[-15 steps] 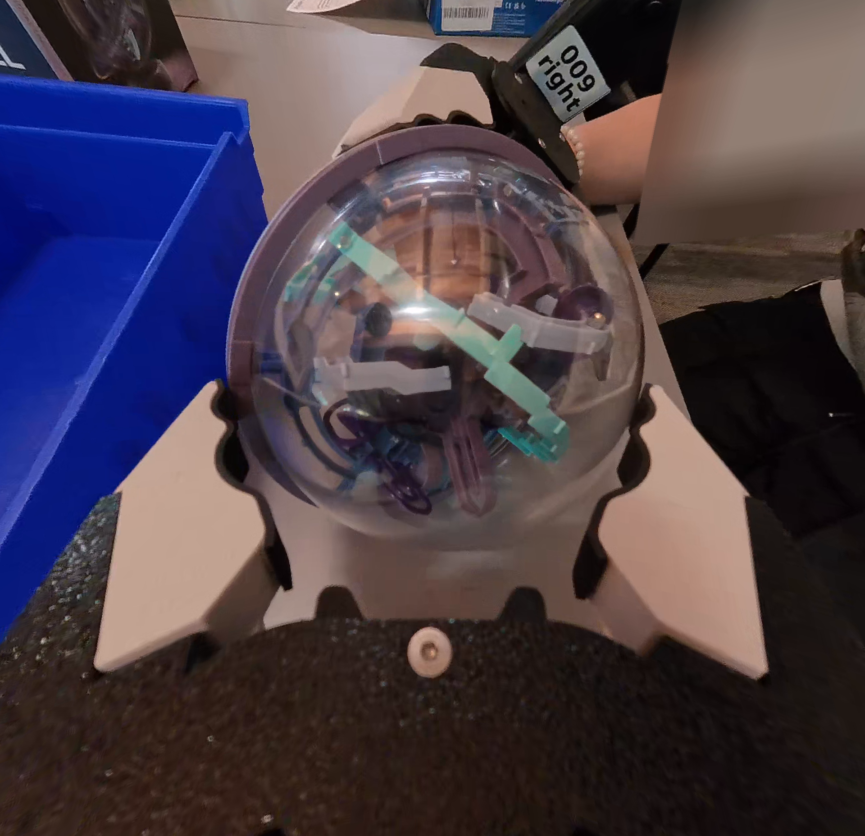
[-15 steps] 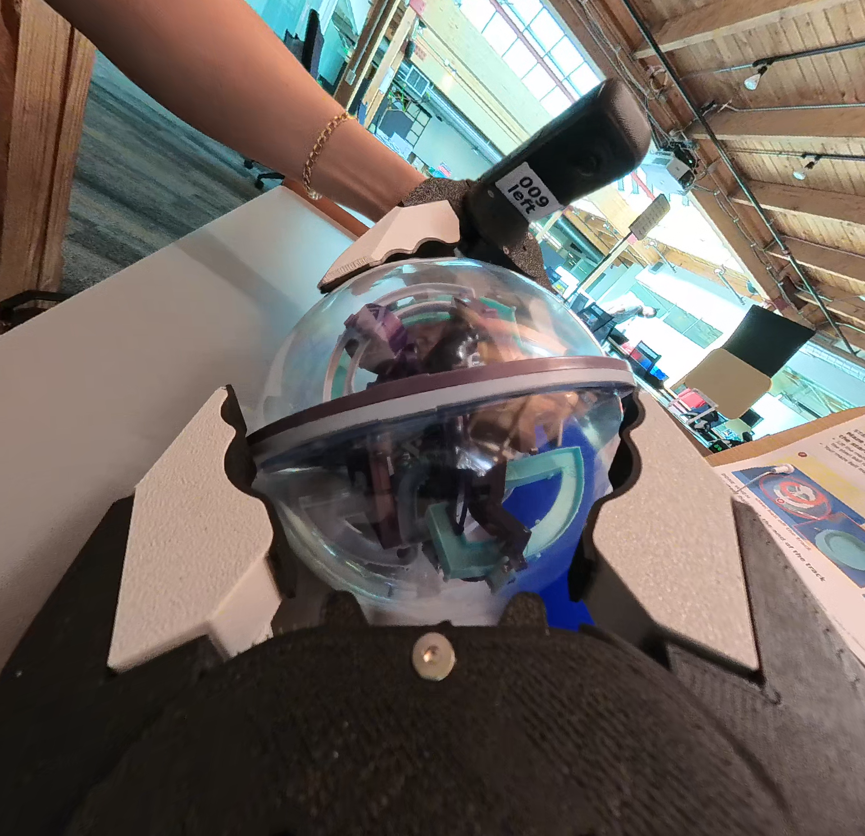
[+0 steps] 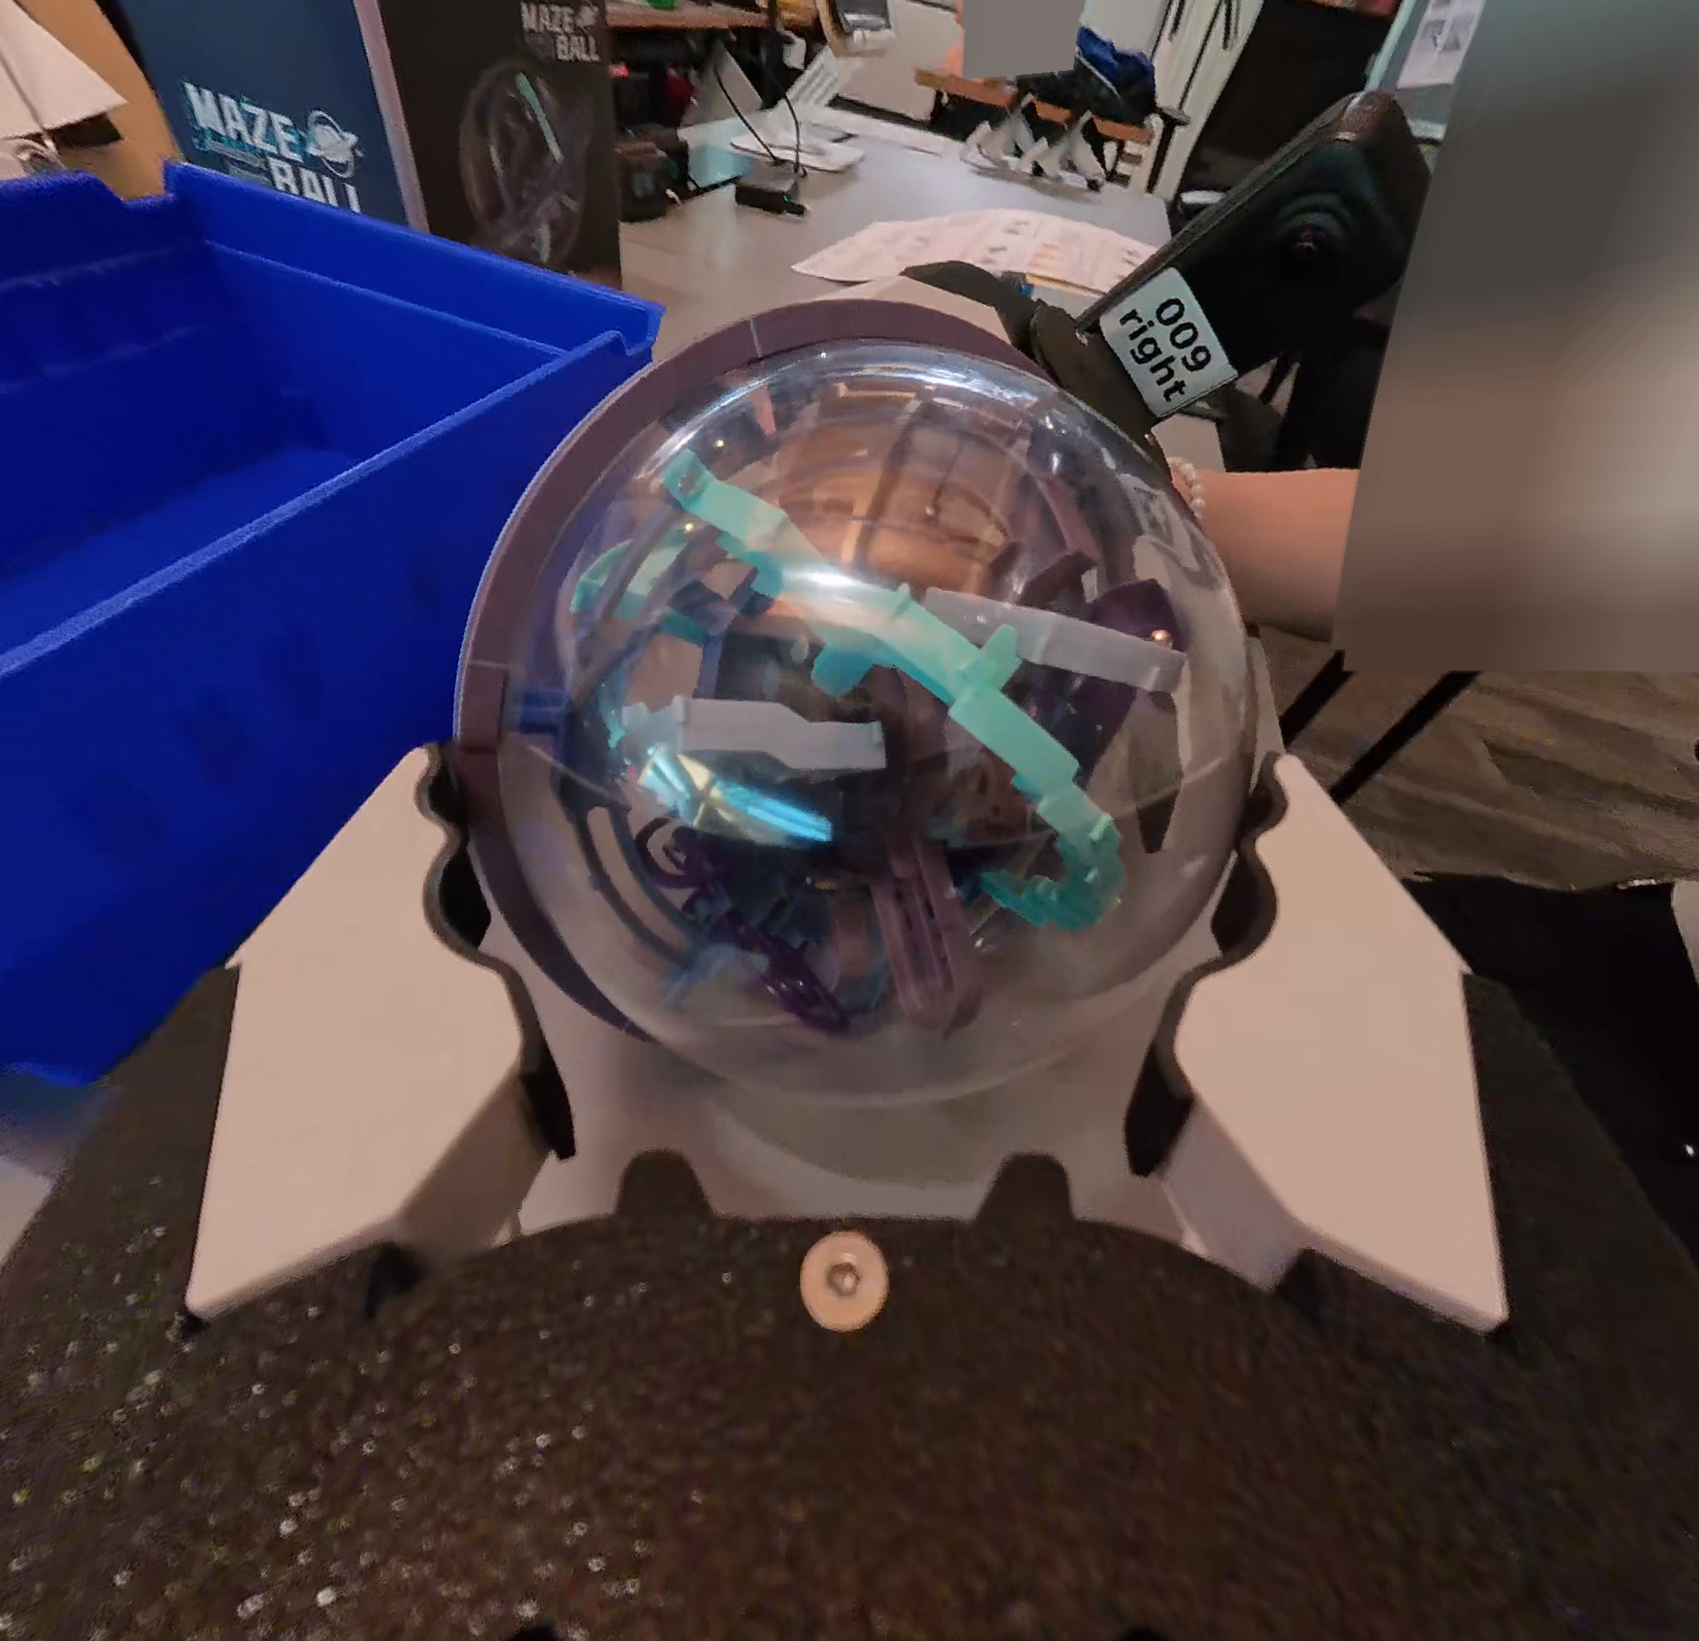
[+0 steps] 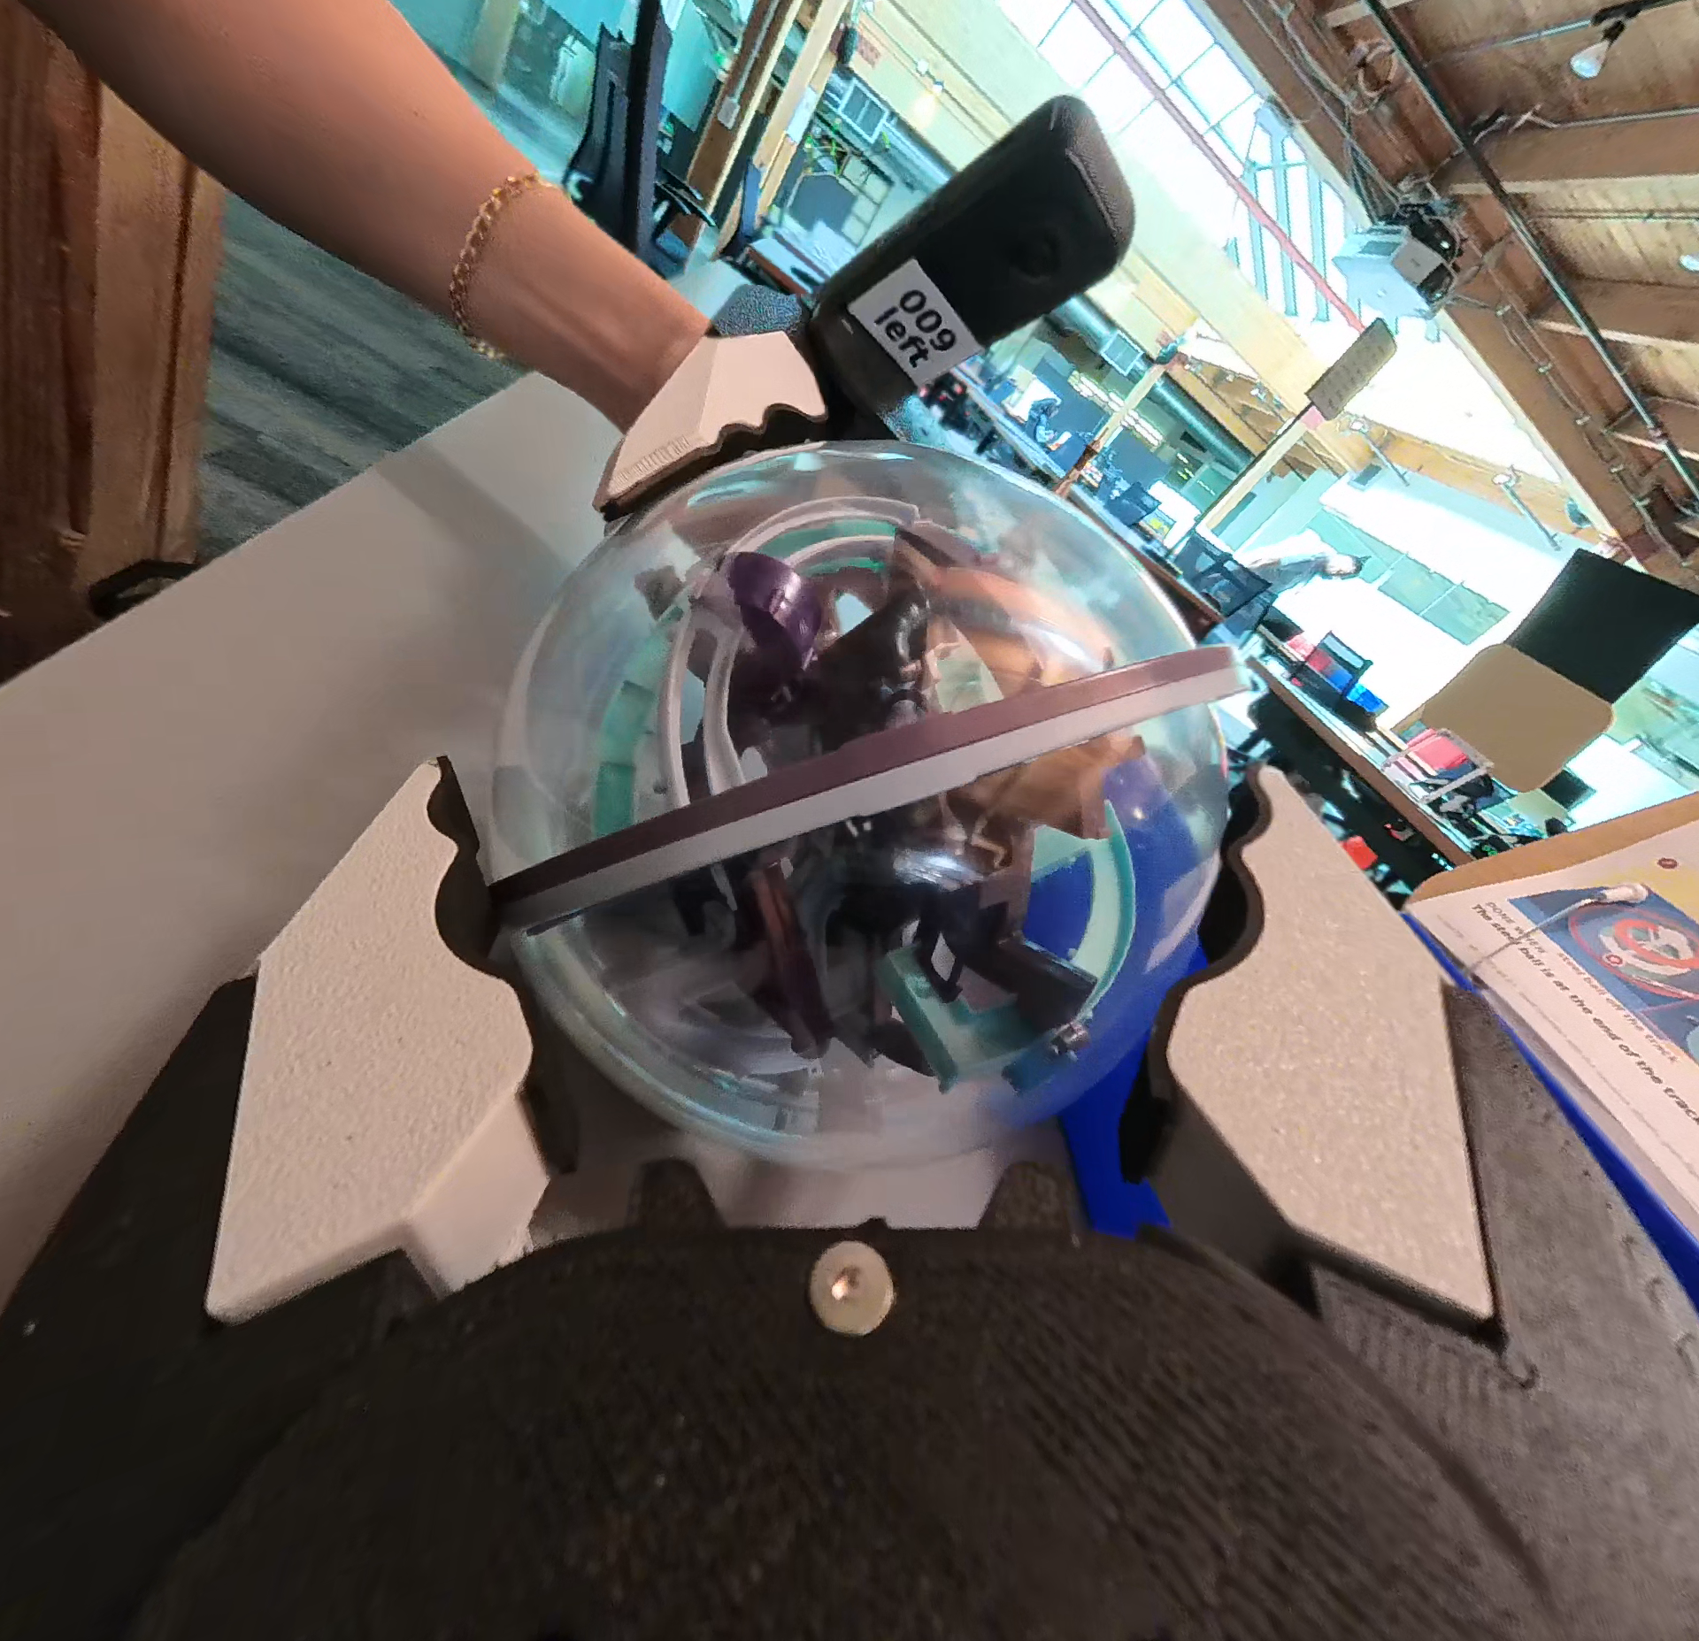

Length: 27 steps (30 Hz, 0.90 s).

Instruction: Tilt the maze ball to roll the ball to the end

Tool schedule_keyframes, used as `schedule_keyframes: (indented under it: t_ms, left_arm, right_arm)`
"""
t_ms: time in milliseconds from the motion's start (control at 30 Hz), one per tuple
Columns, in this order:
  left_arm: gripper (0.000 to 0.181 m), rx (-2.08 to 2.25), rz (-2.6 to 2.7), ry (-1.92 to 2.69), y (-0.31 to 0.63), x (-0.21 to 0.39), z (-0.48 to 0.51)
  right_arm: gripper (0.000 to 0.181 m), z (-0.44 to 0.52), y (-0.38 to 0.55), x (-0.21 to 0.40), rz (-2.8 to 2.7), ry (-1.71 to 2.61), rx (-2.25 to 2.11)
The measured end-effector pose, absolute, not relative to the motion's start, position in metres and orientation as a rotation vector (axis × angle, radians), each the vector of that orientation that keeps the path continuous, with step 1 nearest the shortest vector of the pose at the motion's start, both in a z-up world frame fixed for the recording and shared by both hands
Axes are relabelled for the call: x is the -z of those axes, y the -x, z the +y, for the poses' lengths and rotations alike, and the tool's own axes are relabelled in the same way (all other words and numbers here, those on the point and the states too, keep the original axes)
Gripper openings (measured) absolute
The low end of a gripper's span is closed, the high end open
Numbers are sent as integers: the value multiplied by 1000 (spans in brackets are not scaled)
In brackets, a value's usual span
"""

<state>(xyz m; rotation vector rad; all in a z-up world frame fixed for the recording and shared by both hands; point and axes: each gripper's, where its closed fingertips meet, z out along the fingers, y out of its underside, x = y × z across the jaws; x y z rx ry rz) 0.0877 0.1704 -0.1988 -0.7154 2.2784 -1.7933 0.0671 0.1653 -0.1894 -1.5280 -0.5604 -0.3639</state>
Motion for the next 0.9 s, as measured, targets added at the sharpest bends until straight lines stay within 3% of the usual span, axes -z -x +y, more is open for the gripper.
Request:
schedule_keyframes:
  t_ms: [333, 533, 900]
  left_arm:
    - [144, 1730, 2397, 629, -73, 194, 181]
    - [147, 1706, 2619, 644, -63, 208, 179]
    - [144, 1806, 2248, 750, -63, 203, 173]
  right_arm:
    - [151, 163, -60, 192, -640, 1544, 363]
    - [151, 165, -52, 194, -676, 1544, 363]
    - [156, 166, -55, 188, -488, 1586, 181]
